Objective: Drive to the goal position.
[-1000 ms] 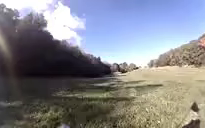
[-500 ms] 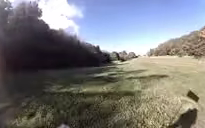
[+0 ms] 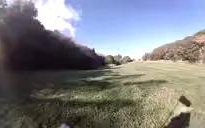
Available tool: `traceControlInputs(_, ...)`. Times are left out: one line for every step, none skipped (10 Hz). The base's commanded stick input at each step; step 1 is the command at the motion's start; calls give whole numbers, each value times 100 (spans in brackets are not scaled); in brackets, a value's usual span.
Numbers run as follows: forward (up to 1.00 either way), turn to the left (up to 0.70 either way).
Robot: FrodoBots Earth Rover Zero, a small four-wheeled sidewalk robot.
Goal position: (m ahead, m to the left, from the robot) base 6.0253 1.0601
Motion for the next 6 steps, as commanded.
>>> traceControlInputs(70,0)
traceControlInputs(70,0)
traceControlInputs(70,0)
traceControlInputs(70,0)
traceControlInputs(70,0)
traceControlInputs(70,0)
